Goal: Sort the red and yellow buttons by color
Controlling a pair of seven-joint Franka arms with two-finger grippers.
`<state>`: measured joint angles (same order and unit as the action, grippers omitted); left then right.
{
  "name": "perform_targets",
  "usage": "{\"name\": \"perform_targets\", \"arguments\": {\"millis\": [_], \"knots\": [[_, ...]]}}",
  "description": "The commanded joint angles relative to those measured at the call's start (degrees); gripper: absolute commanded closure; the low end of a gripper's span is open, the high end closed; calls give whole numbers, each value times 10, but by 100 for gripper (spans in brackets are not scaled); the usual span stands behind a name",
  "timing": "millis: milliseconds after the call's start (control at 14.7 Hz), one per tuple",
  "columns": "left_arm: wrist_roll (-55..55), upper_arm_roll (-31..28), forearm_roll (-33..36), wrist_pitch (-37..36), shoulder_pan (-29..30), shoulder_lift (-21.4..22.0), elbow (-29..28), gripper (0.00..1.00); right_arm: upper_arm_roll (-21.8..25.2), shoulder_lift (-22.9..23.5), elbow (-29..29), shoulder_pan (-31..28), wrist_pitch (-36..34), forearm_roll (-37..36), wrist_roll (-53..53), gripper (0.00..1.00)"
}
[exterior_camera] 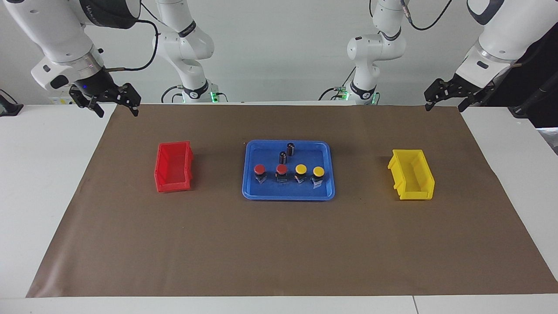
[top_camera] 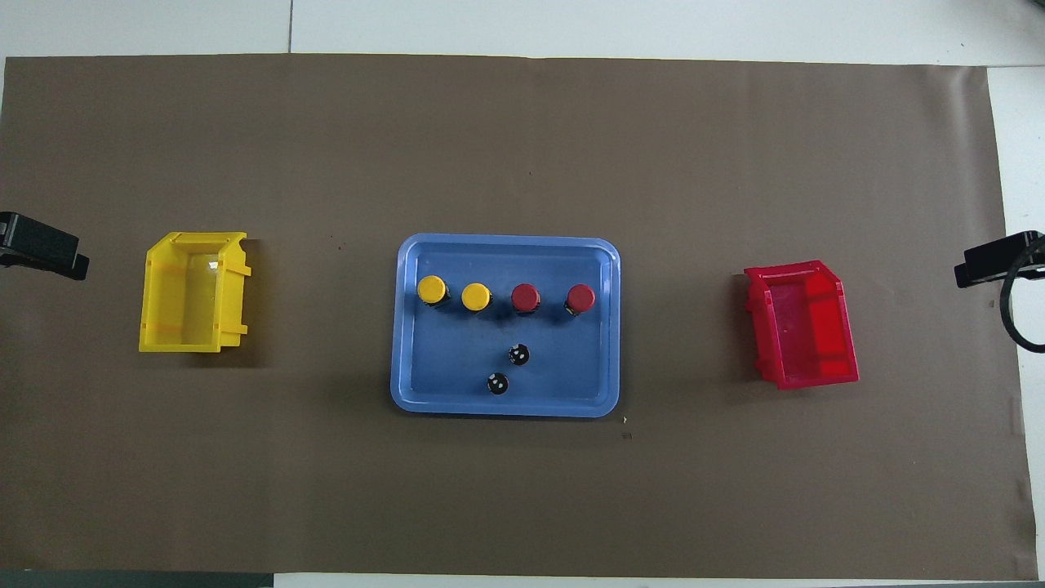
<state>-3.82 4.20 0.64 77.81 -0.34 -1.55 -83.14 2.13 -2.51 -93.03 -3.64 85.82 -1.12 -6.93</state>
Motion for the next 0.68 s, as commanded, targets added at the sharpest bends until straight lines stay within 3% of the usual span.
{"name": "perform_targets", "arguments": {"millis": [0, 614], "knots": [[7, -2, -6, -3, 3, 17, -18, 0, -2, -9, -9, -4, 1, -3, -4, 0], [7, -2, -6, -4, 3, 17, -18, 0, -4, -7, -6, -1, 5, -2, -6, 0]]}}
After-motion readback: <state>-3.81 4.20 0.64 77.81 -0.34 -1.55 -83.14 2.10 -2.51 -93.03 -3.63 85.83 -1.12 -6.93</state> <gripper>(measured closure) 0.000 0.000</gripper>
